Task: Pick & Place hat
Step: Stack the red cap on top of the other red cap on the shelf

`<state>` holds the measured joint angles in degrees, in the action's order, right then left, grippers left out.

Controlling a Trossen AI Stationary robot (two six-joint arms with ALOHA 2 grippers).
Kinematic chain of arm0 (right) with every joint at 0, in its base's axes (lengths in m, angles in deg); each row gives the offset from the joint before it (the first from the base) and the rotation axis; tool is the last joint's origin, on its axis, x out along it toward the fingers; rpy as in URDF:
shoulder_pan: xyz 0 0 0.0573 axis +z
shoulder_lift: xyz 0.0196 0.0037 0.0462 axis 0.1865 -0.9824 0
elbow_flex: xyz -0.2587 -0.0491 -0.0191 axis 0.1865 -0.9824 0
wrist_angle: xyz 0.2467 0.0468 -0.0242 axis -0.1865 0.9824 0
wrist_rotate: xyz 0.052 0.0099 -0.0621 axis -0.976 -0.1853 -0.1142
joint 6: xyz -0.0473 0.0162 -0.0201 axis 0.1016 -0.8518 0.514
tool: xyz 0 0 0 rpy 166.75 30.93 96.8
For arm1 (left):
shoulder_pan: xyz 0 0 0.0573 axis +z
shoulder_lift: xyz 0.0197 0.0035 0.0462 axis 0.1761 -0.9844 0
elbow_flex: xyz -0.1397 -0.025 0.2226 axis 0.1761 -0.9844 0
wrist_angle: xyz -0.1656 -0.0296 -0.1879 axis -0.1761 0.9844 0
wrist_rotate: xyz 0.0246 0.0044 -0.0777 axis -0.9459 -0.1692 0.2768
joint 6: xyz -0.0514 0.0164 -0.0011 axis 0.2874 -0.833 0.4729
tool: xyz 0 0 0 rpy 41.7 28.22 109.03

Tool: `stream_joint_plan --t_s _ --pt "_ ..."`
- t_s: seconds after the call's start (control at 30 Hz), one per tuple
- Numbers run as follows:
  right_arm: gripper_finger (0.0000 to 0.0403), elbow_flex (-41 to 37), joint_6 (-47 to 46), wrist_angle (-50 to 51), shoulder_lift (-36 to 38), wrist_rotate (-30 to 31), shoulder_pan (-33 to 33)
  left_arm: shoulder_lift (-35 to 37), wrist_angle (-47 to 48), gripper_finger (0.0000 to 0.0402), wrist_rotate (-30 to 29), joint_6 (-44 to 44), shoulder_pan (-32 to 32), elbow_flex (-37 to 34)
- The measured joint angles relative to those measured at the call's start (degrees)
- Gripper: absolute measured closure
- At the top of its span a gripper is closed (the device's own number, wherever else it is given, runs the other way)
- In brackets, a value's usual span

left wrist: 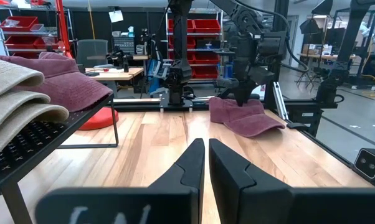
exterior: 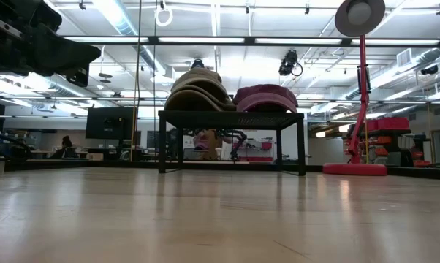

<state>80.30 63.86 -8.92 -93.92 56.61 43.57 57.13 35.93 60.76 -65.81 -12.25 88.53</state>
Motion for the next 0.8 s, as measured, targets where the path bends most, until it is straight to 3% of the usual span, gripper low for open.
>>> stream_joint_plan --t_s 0.27,0.8 --pt "0.0392 0.0 0.12 0.02 0.0 -0.3 0.0 0.01 0.01 0.0372 0.0 0.0 0.01 0.01" --pt "0.0401 5.92 3.37 5.96 2.39 -2.74 -1.13 0.0 0.0 0.0372 0.0 0.0 0.0 0.01"
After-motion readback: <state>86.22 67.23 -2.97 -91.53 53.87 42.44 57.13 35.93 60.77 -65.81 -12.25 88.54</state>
